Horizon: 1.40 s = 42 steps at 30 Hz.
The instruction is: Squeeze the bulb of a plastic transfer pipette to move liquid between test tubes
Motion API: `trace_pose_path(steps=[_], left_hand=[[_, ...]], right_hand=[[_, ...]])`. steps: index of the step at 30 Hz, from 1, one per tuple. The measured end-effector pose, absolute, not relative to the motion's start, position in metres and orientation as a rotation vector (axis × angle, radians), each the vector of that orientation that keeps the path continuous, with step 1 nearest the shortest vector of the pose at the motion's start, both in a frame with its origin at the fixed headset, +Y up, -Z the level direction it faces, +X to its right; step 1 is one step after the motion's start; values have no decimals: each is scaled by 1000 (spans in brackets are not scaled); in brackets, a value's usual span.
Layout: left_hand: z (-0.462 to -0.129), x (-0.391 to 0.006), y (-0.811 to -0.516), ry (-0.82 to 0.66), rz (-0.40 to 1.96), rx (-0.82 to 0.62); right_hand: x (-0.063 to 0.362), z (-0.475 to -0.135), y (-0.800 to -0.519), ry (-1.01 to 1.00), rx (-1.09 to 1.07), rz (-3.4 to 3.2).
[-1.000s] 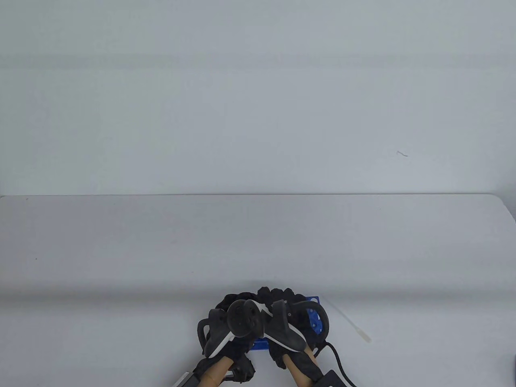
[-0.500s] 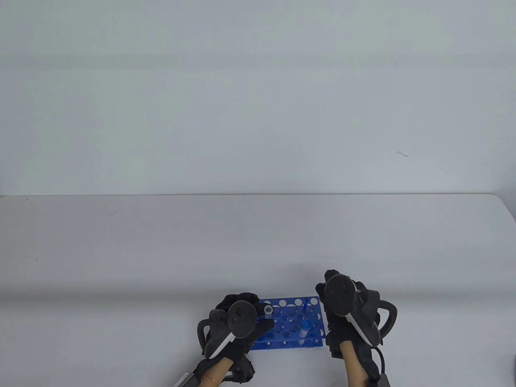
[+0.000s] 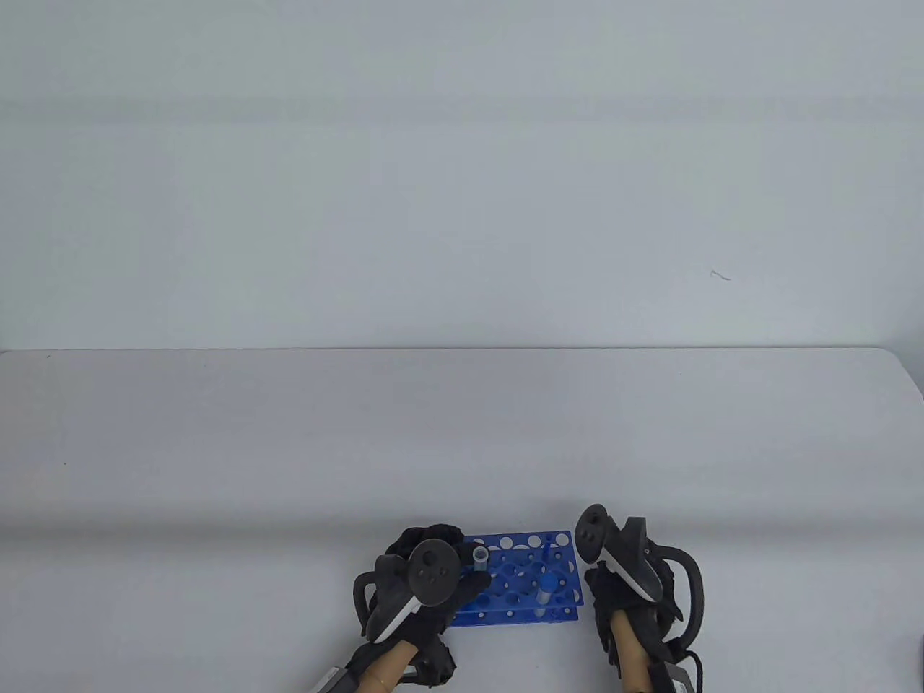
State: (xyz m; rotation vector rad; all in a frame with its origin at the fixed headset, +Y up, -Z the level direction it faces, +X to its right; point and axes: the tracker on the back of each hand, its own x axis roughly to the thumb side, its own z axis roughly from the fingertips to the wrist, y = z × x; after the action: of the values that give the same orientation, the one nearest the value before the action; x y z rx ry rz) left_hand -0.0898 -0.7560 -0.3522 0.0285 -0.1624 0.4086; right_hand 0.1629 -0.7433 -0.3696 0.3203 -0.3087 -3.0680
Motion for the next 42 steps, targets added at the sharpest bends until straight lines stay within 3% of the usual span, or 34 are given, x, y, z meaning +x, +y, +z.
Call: trace_pose_path(steps=[18,26,28,32,38,42], left_hand=[[-352,-90,-756,-164,408,27],[-352,-90,-756,-164,408,27],[-352,-90,-756,-164,408,27],[-352,-90,-756,-164,408,27],[-352,-90,-756,-165,406,25],[-352,-90,-756,-166,406,24]], right_hand=[[151,-375,-759,-253,236,-2903],[158,-377,-756,-355,293,-2957],[162,-378,-749,-368,339,-2992],[172,-369,-705,-222,413,-3226],[180,-344,-649,92,280,-3583],[184,-336,-632,192,110,-3651]])
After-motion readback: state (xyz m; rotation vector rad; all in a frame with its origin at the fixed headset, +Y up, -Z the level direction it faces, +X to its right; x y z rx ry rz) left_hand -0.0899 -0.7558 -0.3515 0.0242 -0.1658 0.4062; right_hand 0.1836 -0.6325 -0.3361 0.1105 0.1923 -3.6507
